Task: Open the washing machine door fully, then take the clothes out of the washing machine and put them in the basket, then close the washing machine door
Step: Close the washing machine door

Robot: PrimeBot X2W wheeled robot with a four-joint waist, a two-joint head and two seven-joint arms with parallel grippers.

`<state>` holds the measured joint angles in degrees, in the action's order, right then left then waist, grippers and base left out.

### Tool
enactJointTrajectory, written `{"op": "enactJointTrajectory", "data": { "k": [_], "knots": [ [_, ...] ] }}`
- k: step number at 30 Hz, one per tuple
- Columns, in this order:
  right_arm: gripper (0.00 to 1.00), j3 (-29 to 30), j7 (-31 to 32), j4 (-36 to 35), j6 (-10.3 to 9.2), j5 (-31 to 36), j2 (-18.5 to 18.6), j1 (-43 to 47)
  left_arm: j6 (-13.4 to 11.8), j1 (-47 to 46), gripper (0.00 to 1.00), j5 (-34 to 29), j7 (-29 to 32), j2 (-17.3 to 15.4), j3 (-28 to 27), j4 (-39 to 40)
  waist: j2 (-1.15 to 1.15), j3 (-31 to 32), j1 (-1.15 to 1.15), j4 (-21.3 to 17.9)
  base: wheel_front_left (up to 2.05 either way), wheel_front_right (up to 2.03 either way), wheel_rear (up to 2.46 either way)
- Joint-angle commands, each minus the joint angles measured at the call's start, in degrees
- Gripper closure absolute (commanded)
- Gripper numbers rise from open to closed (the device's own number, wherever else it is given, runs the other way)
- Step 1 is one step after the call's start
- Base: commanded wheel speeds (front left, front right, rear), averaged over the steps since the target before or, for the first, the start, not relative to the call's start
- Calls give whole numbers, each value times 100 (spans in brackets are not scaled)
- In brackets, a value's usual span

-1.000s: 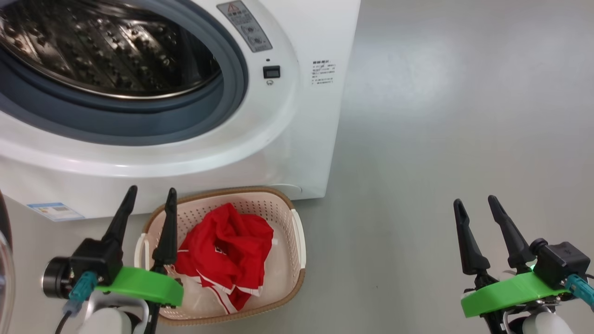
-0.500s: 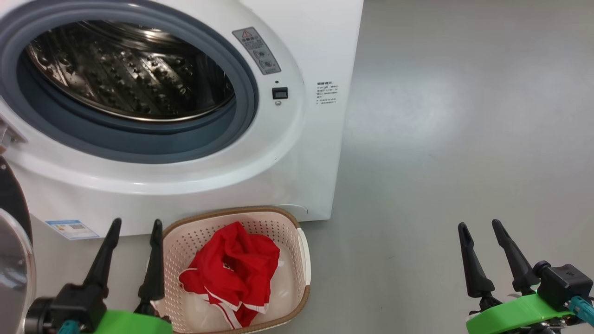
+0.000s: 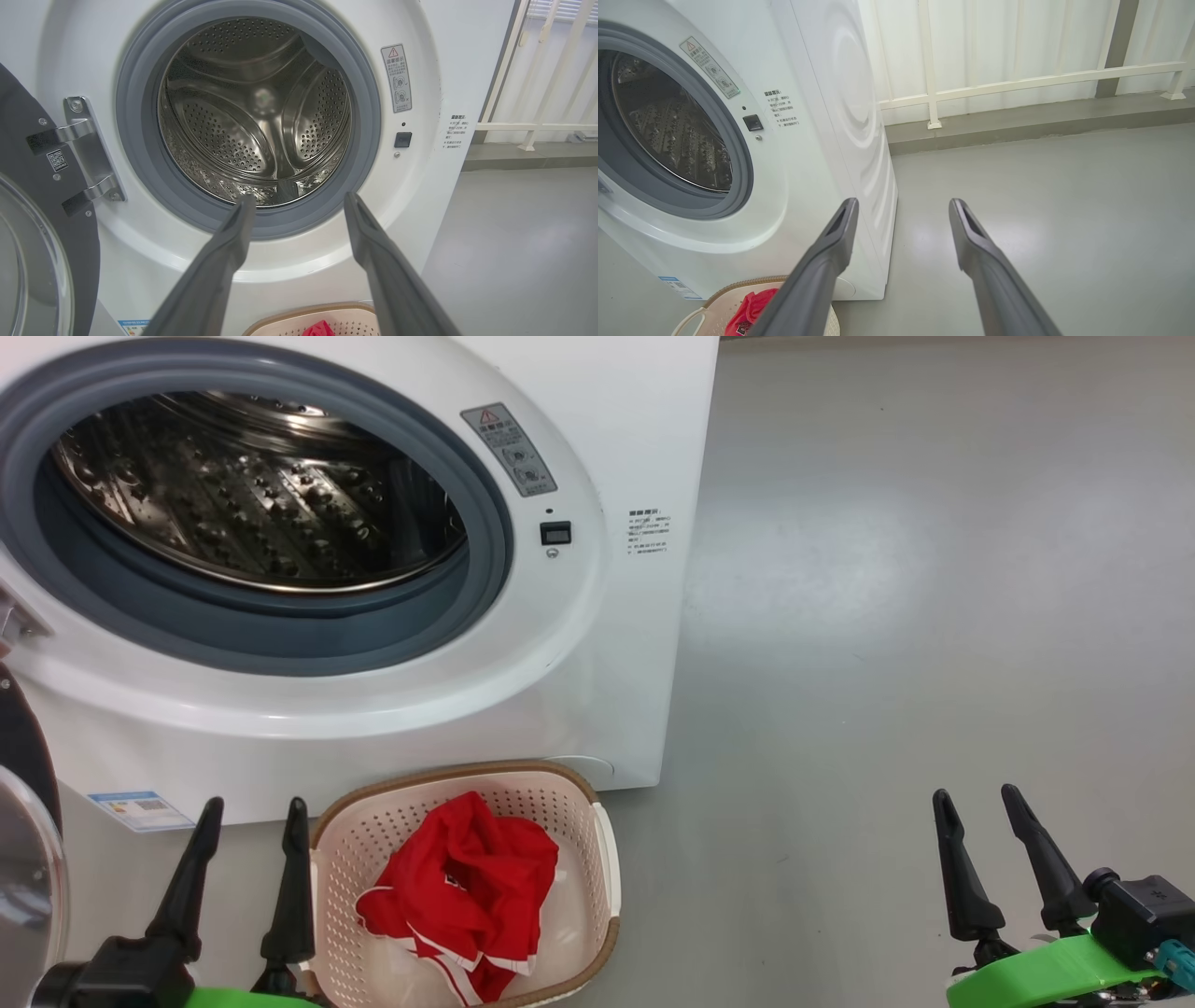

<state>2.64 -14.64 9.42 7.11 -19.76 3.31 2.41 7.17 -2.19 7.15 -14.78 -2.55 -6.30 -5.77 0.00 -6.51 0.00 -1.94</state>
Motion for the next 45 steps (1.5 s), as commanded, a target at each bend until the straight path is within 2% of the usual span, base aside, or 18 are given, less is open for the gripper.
{"op": "enactJointTrajectory", "data": {
  "k": [1,14,33,45],
  "knots": [
    [0,-142,-36,-138,37,-63,75,22,32,-8,0,3,-22,-37,-215,182,0,1,0,-8,0,0,0],
    [0,-132,-36,-147,37,-59,70,49,31,14,0,23,-22,-33,-201,190,0,36,0,-30,-28,28,0],
    [0,-141,-36,-152,37,-59,62,51,32,4,0,74,-22,-33,-156,290,0,19,0,47,-150,150,1],
    [0,-140,-36,-149,37,-57,65,36,32,-44,0,33,-22,-33,-129,286,0,2,0,83,-21,21,0]
  ]
}}
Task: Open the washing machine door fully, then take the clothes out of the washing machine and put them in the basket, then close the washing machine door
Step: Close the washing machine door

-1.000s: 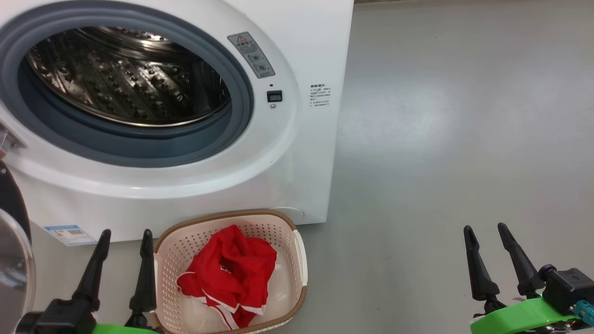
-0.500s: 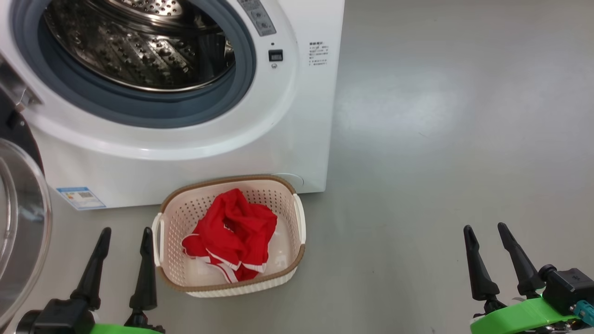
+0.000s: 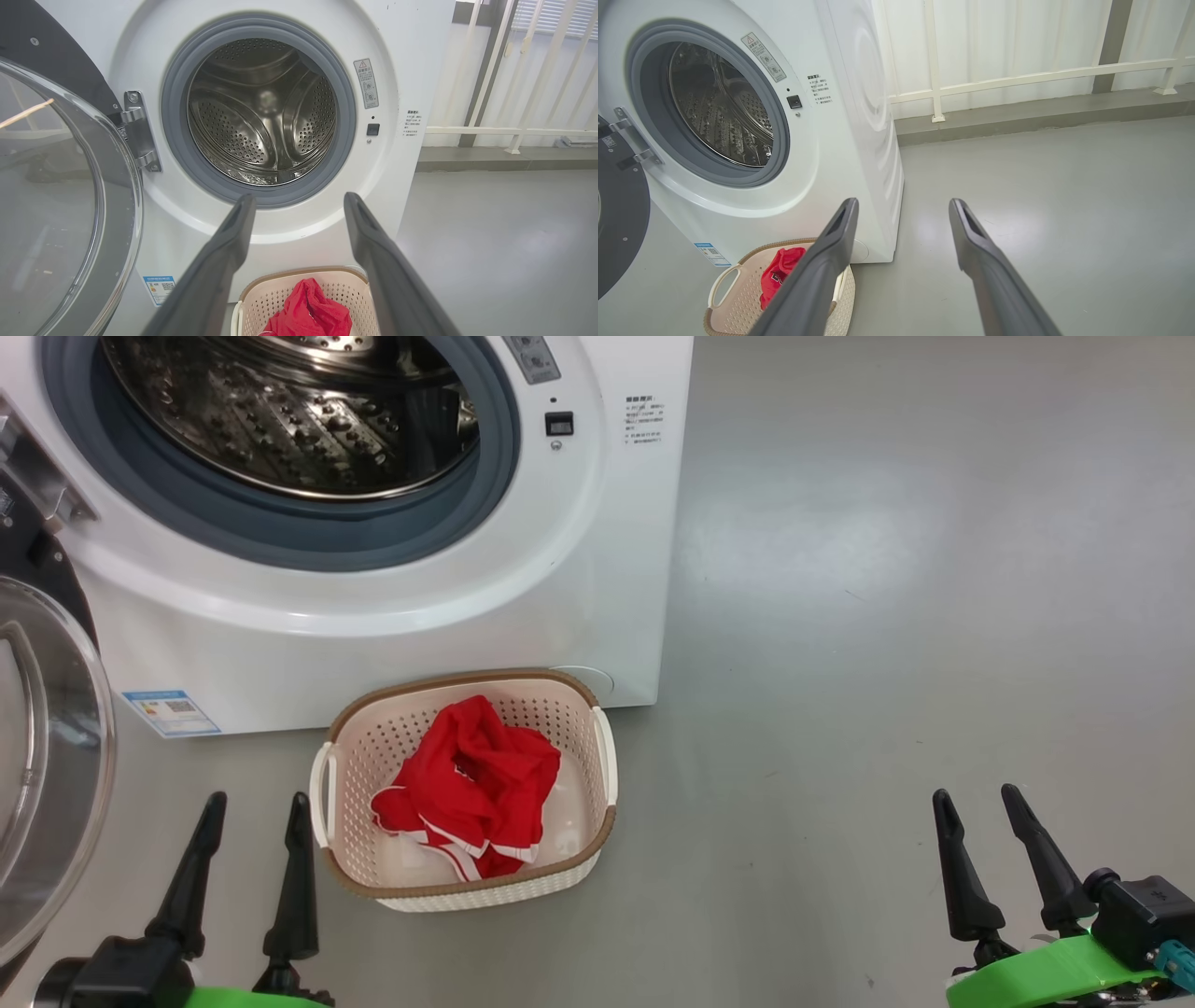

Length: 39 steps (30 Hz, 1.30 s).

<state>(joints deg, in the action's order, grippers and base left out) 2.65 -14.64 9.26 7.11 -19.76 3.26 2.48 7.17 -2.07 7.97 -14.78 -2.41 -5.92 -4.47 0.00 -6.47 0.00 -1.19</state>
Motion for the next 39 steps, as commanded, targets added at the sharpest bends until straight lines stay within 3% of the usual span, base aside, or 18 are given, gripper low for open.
{"op": "enactJointTrajectory", "data": {
  "k": [1,10,26,39],
  "knots": [
    [0,-142,-36,-134,37,-55,71,28,32,-60,0,-44,-22,-47,-162,152,0,-4,0,16,0,0,0],
    [0,-268,-36,-95,37,-44,156,-1,-73,-86,0,140,-22,-47,-83,17,0,-1,0,386,0,0,0],
    [0,-872,-36,94,37,-41,516,-351,-615,193,0,643,-22,-47,213,-153,0,119,0,1842,0,0,0],
    [0,-1247,-36,244,37,-139,582,-308,-847,517,0,869,-22,-47,467,-219,0,421,0,2881,0,0,0]
  ]
}}
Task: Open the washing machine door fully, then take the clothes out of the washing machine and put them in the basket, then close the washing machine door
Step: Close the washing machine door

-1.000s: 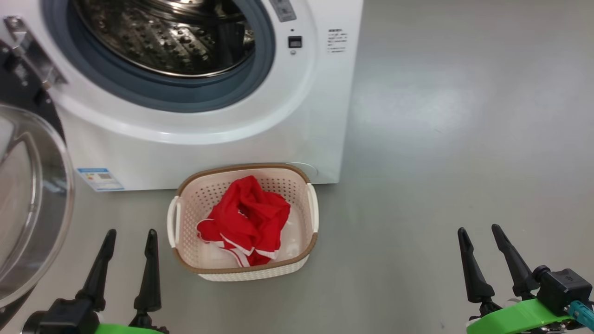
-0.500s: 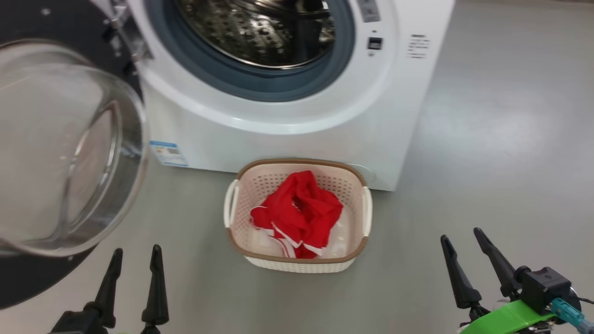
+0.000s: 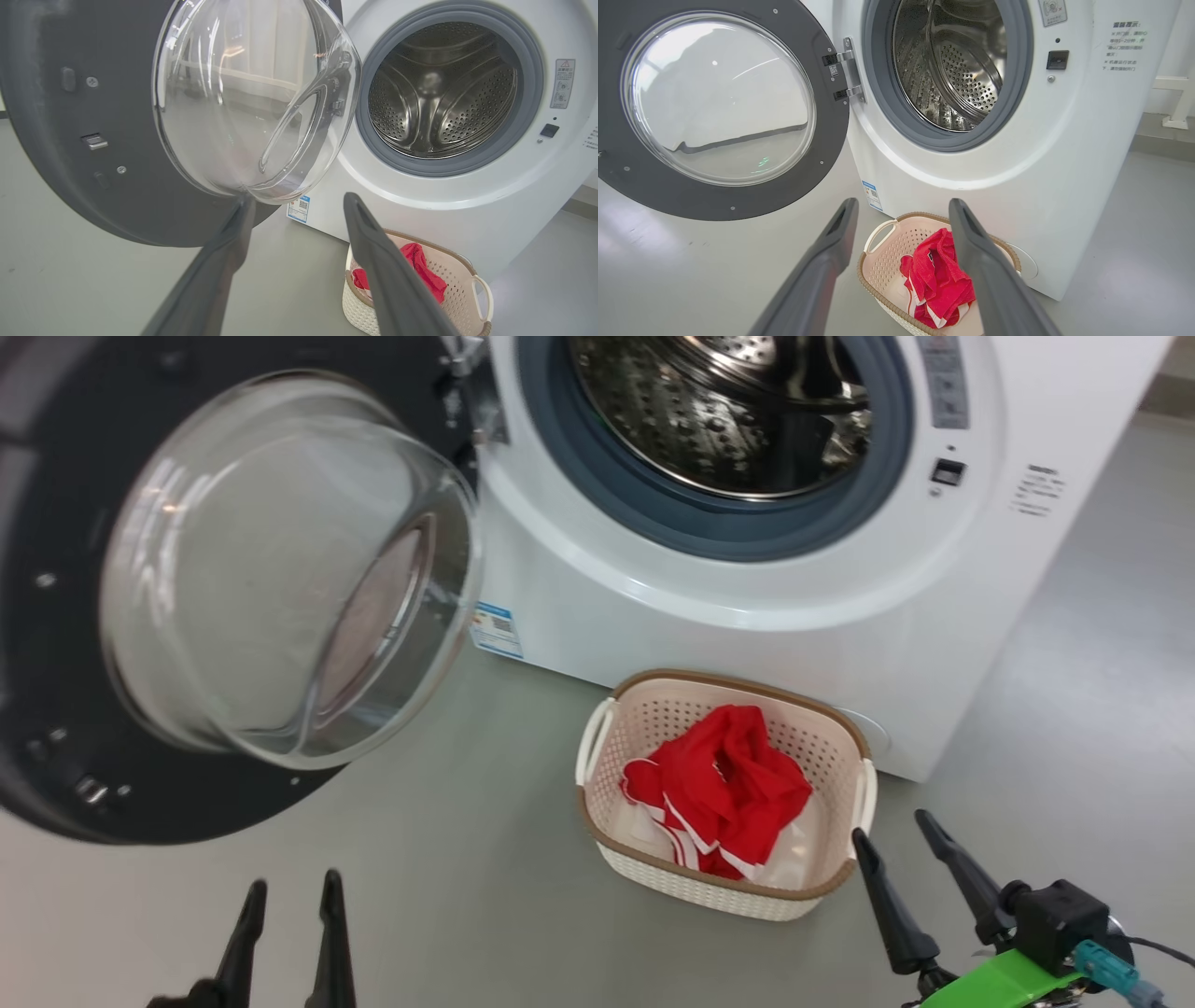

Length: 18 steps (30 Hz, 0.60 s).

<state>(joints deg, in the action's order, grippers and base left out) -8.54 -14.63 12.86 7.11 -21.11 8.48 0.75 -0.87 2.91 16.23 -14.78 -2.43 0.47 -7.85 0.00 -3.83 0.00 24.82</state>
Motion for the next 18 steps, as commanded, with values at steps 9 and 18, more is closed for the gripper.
{"op": "enactJointTrajectory", "data": {
  "k": [9,18],
  "knots": [
    [0,-581,-37,37,37,-109,138,-465,-210,247,0,233,-22,-44,-262,342,0,92,0,381,0,0,0],
    [0,-660,-37,80,37,-176,164,-530,-198,260,0,328,-22,-44,-300,513,0,100,0,383,0,0,0]
  ]
}}
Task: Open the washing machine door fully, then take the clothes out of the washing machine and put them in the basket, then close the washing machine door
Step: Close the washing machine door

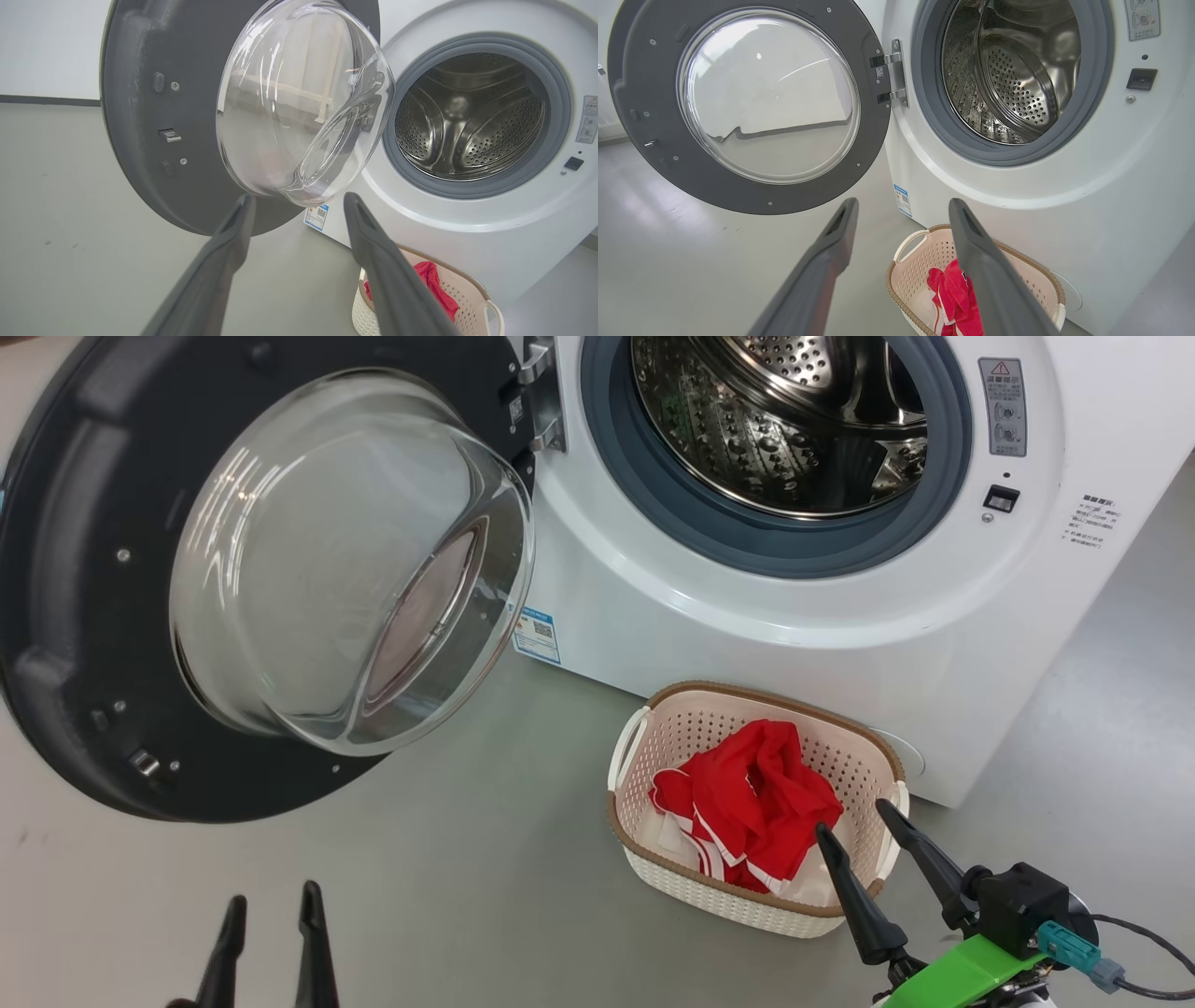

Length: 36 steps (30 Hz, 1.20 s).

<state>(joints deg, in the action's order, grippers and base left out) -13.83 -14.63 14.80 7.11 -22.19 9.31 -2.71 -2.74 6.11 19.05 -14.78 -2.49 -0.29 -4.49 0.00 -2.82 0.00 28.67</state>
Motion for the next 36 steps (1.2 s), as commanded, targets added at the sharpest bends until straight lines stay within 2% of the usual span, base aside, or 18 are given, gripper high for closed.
{"op": "enactJointTrajectory", "data": {
  "k": [1,2,3,4,10,12,15,18,24,28,32,36],
  "knots": [
    [0,-124,-37,-117,37,-70,79,-177,23,-95,0,128,-22,-39,-244,235,0,-5,0,-3,0,0,0],
    [0,-110,-37,-119,37,-71,76,-164,69,-144,7,177,-22,-39,-277,307,0,-10,0,-3,0,0,0],
    [0,-91,-37,-122,37,-72,71,-148,117,-208,67,164,-22,-39,-328,397,0,-16,0,-3,0,0,0],
    [0,-72,-37,-125,37,-69,64,-128,168,-285,100,179,-22,-39,-392,509,0,-21,0,-2,0,0,0],
    [0,62,-37,-168,37,-43,-21,-1,467,-839,100,43,-22,-39,-1039,1232,0,-41,0,-14,0,0,0],
    [0,136,-37,-200,37,-21,-57,56,664,-1125,100,-131,-22,-56,-1387,1486,0,-69,0,-21,0,0,0],
    [0,252,-37,-251,37,20,-93,138,871,-1687,100,-108,-22,-272,-1882,1596,0,-124,0,-25,0,0,0],
    [0,376,-37,-310,37,62,-121,200,978,-2415,100,283,-22,-624,-2324,1359,0,-193,0,-30,0,0,0],
    [0,425,-37,-395,37,146,-117,115,1019,-3737,100,1122,-22,-1674,-2836,312,0,-462,0,-167,0,0,0],
    [0,429,-37,-404,37,169,-94,10,1021,-4413,100,1841,71,-2304,-2807,-986,0,-605,0,-241,0,0,0],
    [0,424,-37,-408,37,187,-97,-45,1022,-4993,100,2635,746,-2768,-2716,-2368,0,-686,0,-299,0,0,0],
    [0,430,-37,-404,37,195,-91,-69,1022,-5446,100,3281,1596,-3037,-2662,-3454,0,-749,0,-309,0,0,0]
  ]
}}
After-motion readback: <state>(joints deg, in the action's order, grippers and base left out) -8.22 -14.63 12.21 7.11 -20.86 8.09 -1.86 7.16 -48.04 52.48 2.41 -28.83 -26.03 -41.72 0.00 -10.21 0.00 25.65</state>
